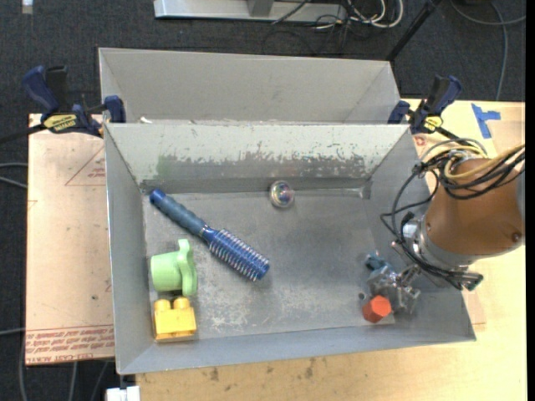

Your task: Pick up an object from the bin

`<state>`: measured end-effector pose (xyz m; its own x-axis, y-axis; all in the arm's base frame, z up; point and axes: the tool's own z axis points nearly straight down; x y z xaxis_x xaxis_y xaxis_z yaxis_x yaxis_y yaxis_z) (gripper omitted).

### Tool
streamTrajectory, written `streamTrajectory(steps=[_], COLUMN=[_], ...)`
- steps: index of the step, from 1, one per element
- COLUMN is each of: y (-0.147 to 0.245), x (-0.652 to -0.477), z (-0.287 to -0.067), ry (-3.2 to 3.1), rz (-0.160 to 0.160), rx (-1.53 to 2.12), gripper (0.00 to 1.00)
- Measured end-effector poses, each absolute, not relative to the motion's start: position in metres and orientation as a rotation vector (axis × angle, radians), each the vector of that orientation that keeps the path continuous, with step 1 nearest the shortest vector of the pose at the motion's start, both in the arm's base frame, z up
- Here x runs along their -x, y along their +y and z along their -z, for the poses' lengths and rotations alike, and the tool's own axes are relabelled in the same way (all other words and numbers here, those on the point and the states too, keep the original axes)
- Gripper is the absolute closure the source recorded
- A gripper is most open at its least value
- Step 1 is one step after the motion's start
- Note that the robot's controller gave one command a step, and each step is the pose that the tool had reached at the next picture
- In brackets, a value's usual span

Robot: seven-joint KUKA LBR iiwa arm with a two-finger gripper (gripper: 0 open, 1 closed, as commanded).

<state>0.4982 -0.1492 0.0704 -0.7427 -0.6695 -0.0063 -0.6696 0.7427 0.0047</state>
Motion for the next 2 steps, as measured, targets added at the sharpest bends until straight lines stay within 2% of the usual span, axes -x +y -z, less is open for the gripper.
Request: streamTrajectory(steps=[1, 2], y=[-0.145, -0.124], x=[-0.500, -0.484], z=[-0.071, -0.071], ry=[2.922, 2.626], rz=[-0.019, -0.025], rx=[1.124, 1.707], gripper=[0.00, 0.00])
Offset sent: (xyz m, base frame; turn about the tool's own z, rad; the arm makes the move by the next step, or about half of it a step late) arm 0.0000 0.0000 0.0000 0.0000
